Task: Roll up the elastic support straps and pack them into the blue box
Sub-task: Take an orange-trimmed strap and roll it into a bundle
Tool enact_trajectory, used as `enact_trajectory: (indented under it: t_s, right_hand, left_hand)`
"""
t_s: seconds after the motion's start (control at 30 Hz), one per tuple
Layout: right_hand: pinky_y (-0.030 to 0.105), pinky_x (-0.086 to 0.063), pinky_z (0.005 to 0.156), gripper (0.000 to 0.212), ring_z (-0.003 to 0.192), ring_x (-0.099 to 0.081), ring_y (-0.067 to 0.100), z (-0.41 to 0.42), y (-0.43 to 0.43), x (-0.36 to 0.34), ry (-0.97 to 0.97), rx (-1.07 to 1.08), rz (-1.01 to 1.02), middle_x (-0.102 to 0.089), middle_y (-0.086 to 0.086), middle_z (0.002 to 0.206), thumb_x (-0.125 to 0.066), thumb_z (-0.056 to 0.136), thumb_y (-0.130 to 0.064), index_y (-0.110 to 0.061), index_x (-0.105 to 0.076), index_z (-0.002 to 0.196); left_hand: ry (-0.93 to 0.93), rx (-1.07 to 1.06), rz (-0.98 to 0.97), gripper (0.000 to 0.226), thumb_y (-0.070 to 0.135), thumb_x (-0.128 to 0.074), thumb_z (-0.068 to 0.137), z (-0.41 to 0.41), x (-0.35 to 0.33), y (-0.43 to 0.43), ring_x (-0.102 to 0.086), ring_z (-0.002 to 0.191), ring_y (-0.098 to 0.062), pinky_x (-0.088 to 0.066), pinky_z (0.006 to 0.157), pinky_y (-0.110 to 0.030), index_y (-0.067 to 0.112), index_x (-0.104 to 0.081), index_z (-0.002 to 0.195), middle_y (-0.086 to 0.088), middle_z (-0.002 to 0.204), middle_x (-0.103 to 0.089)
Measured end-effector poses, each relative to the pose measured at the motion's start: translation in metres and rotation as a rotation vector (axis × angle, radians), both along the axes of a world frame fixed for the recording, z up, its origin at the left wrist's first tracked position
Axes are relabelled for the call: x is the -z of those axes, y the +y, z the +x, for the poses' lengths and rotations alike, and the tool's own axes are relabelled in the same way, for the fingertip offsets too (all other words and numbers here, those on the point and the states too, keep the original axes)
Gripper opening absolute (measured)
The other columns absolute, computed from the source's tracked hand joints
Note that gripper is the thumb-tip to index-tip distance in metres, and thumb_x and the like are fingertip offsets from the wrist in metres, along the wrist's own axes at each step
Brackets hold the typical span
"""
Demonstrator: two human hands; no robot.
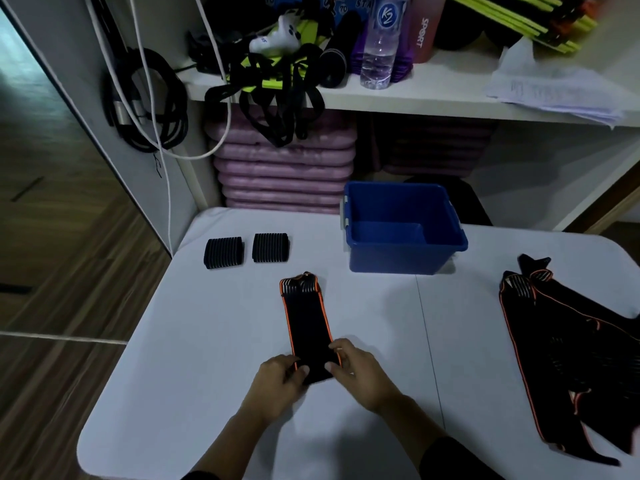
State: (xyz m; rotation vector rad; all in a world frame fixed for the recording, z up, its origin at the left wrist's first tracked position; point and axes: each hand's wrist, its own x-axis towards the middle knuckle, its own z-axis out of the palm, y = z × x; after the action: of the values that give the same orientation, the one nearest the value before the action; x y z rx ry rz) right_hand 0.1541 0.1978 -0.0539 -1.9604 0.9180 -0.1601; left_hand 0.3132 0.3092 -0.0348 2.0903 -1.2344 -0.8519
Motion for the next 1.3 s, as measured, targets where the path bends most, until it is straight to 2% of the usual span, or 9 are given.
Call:
enact_trajectory:
  t_s: [0.23, 0.33, 0.43, 0.5, 0.63, 0.73, 0.97, 1.2, 1.3]
  right_hand:
    - [0.028, -0.054, 0.080, 0.026, 0.080, -0.061, 0.008, 0.021, -0.008, 0.006, -0.190, 0.206, -0.105, -0.055, -0.016, 0.100, -0.069, 0.082, -0.021, -0.035, -0.062, 0.103]
    - [0.029, -0.054, 0.080, 0.023, 0.089, -0.061, 0.007, 0.022, -0.013, 0.009, -0.240, 0.158, -0.152, -0.055, -0.018, 0.098, -0.067, 0.081, -0.015, -0.033, -0.066, 0.095]
    - [0.030, -0.052, 0.088, 0.020, 0.101, -0.058, 0.005, 0.020, -0.020, 0.014, -0.179, 0.072, -0.192, -0.059, -0.013, 0.109, -0.064, 0.085, -0.021, -0.028, -0.071, 0.103]
    - [0.029, -0.047, 0.097, 0.032, 0.112, -0.054, 0.006, 0.018, -0.025, 0.015, -0.131, 0.008, -0.173, -0.057, -0.010, 0.122, -0.068, 0.083, -0.029, -0.026, -0.067, 0.115]
    - [0.022, -0.038, 0.107, 0.057, 0.126, -0.044, 0.005, 0.015, -0.034, 0.013, 0.000, -0.166, -0.183, -0.044, -0.012, 0.140, -0.075, 0.077, -0.026, -0.025, -0.055, 0.130]
    - [0.018, -0.042, 0.102, 0.054, 0.116, -0.051, 0.007, 0.019, -0.038, 0.011, -0.010, -0.188, -0.194, -0.052, -0.010, 0.129, -0.072, 0.078, -0.018, -0.023, -0.056, 0.129]
    - [0.030, -0.052, 0.086, 0.028, 0.093, -0.064, 0.011, 0.034, -0.047, 0.001, -0.004, -0.013, 0.083, -0.066, -0.003, 0.102, -0.059, 0.087, -0.040, -0.026, -0.045, 0.108]
    - [0.038, -0.054, 0.071, 0.011, 0.084, -0.057, 0.011, 0.046, -0.037, 0.021, -0.187, 0.185, -0.216, -0.048, -0.017, 0.092, -0.052, 0.085, -0.042, -0.032, -0.048, 0.086]
    - [0.032, -0.055, 0.076, 0.019, 0.090, -0.060, 0.006, 0.036, -0.038, 0.027, -0.252, 0.164, -0.184, -0.056, -0.021, 0.100, -0.055, 0.082, -0.041, -0.033, -0.060, 0.099]
  left_hand:
    - [-0.067, -0.345, -0.143, 0.013, 0.017, -0.058, 0.089, -0.007, 0.007, -0.018, -0.058, 0.077, -0.015, -0.045, 0.069, -0.022, 0.015, -0.063, 0.101, -0.003, 0.094, -0.054]
    - [-0.116, -0.265, -0.251, 0.007, 0.011, -0.064, 0.084, -0.003, 0.010, -0.016, -0.058, 0.070, -0.008, -0.046, 0.065, -0.020, 0.016, -0.067, 0.088, 0.004, 0.089, -0.056]
    - [-0.094, -0.142, -0.235, 0.028, 0.028, -0.067, 0.079, 0.004, 0.015, -0.010, -0.060, 0.081, -0.007, -0.046, 0.074, -0.012, 0.016, -0.069, 0.104, 0.010, 0.100, -0.058]
    - [-0.123, -0.057, -0.179, 0.050, 0.037, -0.070, 0.072, 0.009, 0.018, -0.006, -0.059, 0.094, -0.006, -0.041, 0.081, -0.004, 0.018, -0.063, 0.117, 0.010, 0.113, -0.055]
    - [-0.260, 0.042, -0.112, 0.057, 0.033, -0.070, 0.073, 0.014, 0.023, -0.011, -0.057, 0.109, -0.015, -0.042, 0.087, -0.015, 0.016, -0.057, 0.126, 0.002, 0.124, -0.055]
    - [-0.210, 0.030, -0.085, 0.061, 0.047, -0.052, 0.074, 0.019, 0.015, -0.016, -0.054, 0.109, -0.014, -0.040, 0.086, -0.015, 0.016, -0.055, 0.126, 0.003, 0.118, -0.058]
    - [-0.033, -0.149, 0.001, 0.024, 0.039, -0.047, 0.093, 0.029, 0.010, -0.032, -0.058, 0.078, -0.020, -0.042, 0.066, -0.028, 0.019, -0.054, 0.104, 0.000, 0.078, -0.060]
    - [0.041, -0.439, -0.195, 0.012, 0.028, -0.061, 0.087, 0.016, 0.011, -0.043, -0.062, 0.069, -0.014, -0.053, 0.064, -0.036, 0.019, -0.054, 0.082, 0.003, 0.072, -0.064]
    - [0.108, -0.376, -0.257, 0.024, 0.032, -0.068, 0.074, 0.015, 0.014, -0.031, -0.063, 0.076, -0.005, -0.054, 0.068, -0.023, 0.028, -0.062, 0.097, 0.008, 0.086, -0.066]
